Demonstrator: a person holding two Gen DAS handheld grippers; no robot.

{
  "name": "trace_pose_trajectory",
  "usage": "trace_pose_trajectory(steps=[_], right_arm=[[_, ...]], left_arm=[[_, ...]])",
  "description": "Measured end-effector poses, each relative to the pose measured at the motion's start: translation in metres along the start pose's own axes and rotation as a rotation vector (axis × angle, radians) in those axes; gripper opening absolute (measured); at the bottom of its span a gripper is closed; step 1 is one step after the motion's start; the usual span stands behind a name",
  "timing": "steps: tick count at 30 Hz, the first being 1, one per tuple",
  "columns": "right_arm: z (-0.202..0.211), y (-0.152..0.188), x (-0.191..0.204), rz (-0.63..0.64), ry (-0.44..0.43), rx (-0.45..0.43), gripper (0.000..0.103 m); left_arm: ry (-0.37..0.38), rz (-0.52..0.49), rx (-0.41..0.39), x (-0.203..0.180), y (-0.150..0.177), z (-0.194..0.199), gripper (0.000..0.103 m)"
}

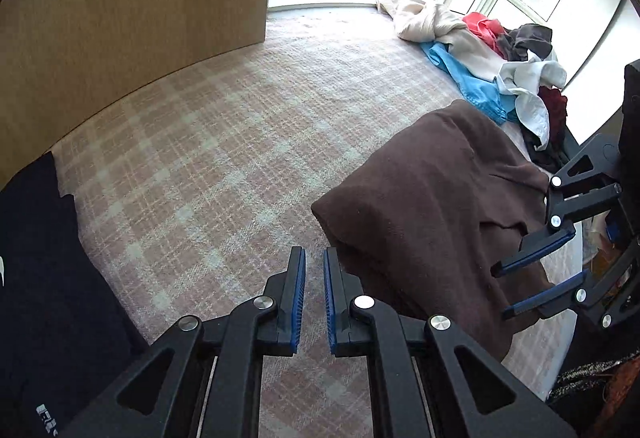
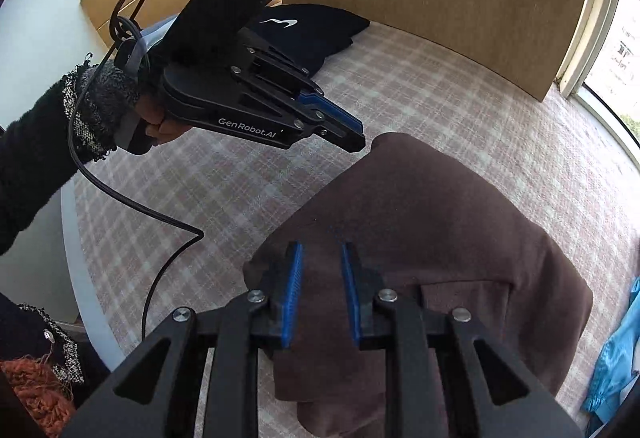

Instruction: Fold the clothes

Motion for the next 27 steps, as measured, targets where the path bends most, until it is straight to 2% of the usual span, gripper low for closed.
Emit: trace_pose_trajectory(steps=[2, 3, 5, 7, 10, 12, 14, 15, 16, 17, 19, 23, 25, 27], right_arm=[[0.003, 0.005, 0.012, 0.014, -0.013, 0.012, 0.021], [0.002, 0.007, 0.018, 0.037, -0.006, 0.018, 0.024], [-0.005, 0.011, 0.026, 0.105, 0.036, 0.039, 0.035], [-0.02, 0.019, 0.022, 0.155, 0.094, 0.085, 0.036], [-0.026, 0.032, 0.013, 0.121, 0.068, 0.115, 0.026], [-0.023, 0.036, 0.008, 0.112, 0.047, 0.12, 0.022], [-0.019, 0.04, 0.007, 0.121, 0.029, 0.136, 0.02], [-0.017, 0.041, 0.008, 0.127, 0.019, 0.142, 0.02], [-0.015, 0.041, 0.009, 0.123, 0.009, 0.142, 0.019], [-0.012, 0.039, 0.01, 0.114, -0.004, 0.139, 0.019], [-0.009, 0.036, 0.015, 0.111, -0.033, 0.136, 0.018], [-0.013, 0.036, 0.022, 0.152, -0.054, 0.16, 0.024], [0.0, 0.034, 0.016, 0.098, -0.086, 0.151, 0.026], [0.03, 0.024, 0.001, -0.022, -0.148, 0.09, 0.025]], left_arm=[[0.056, 0.032, 0.001, -0.001, -0.001, -0.002, 0.017], [0.076, 0.052, -0.002, 0.001, -0.003, -0.002, 0.017], [0.086, 0.063, -0.004, 0.003, -0.007, -0.004, 0.017], [0.086, 0.064, 0.01, 0.005, -0.01, -0.008, 0.018], [0.082, 0.019, 0.037, 0.005, -0.012, -0.015, 0.02], [0.08, -0.012, 0.049, 0.006, -0.012, -0.018, 0.021], [0.04, -0.021, 0.059, 0.015, -0.012, -0.02, 0.026], [0.015, -0.023, 0.065, 0.021, -0.011, -0.02, 0.025], [-0.01, -0.025, 0.071, 0.027, -0.011, -0.021, 0.018], [-0.009, -0.012, 0.066, 0.03, -0.011, -0.018, 0.017], [0.018, 0.019, 0.04, 0.03, -0.013, -0.006, 0.017], [0.071, -0.005, -0.031, 0.002, -0.03, 0.014, 0.017], [0.123, -0.021, -0.028, -0.019, -0.029, 0.007, 0.017], [0.15, -0.044, -0.006, -0.035, -0.022, -0.002, 0.019]])
Point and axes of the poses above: each gripper's, at about its wrist camera, not at the fingertips, and z roughly against the way its jaws point, x to its left, y to its underside, the point moved 7 cm from there along -z, roughly the way its jaws point, and after that the axes turned 14 degrees about -x, right-handed, at the moved point
